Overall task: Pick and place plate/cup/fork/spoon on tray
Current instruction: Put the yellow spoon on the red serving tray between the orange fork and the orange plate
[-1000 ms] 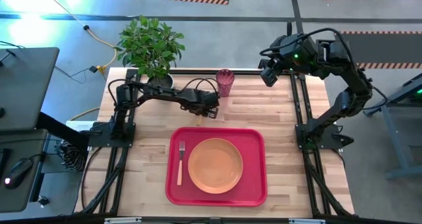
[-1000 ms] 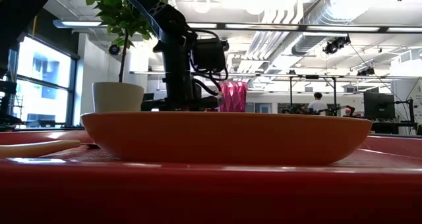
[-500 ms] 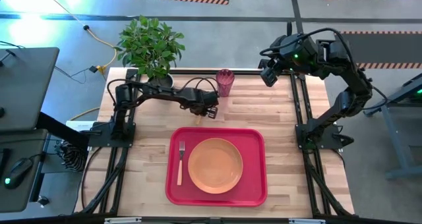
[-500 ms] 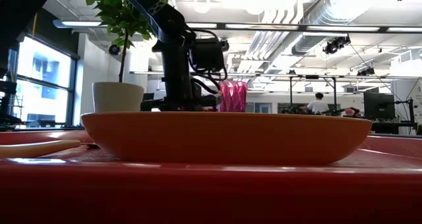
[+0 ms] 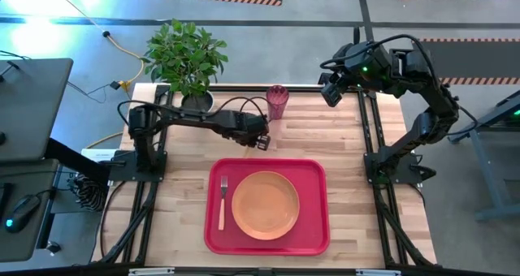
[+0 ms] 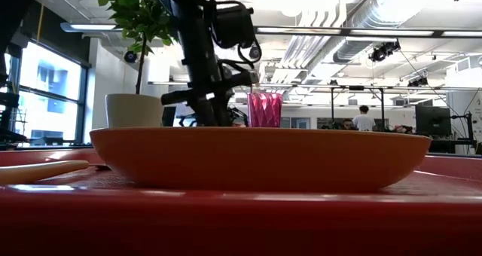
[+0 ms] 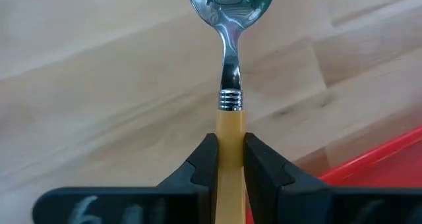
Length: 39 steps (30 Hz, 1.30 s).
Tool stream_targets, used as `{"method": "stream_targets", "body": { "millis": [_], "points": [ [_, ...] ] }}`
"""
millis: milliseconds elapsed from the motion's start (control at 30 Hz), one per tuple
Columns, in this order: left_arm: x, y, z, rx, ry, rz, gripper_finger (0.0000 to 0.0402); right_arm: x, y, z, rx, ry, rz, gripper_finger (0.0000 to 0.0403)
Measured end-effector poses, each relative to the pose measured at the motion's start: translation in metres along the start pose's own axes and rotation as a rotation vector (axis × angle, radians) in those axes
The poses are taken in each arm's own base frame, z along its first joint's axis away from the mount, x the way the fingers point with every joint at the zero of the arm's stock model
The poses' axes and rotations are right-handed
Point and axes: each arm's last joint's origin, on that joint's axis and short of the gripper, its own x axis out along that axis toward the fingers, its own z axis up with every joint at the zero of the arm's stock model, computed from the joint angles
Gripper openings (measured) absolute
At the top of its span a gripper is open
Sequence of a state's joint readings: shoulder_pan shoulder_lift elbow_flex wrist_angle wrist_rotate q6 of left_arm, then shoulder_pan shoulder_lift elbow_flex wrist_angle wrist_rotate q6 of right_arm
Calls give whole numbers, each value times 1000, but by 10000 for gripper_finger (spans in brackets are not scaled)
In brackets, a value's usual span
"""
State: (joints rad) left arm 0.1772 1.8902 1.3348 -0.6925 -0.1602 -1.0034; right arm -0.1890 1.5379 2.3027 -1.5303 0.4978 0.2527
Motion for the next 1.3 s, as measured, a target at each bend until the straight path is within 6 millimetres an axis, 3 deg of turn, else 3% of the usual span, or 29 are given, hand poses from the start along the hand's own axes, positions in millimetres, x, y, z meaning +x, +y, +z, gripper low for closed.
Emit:
{"method": "stream_targets", "body": {
  "millis": [167, 467, 1300],
  "points": [
    [-15, 0, -5, -30, -4, -6, 38, 0, 0, 0, 0, 0, 0, 114],
    [-44, -1, -33, -95, 43, 35, 38, 0, 0, 0, 0, 0, 0, 114],
    [-89, -21, -181, -281, 111, 124, 39, 0, 0, 0, 88, 1, 1, 114]
  ]
}}
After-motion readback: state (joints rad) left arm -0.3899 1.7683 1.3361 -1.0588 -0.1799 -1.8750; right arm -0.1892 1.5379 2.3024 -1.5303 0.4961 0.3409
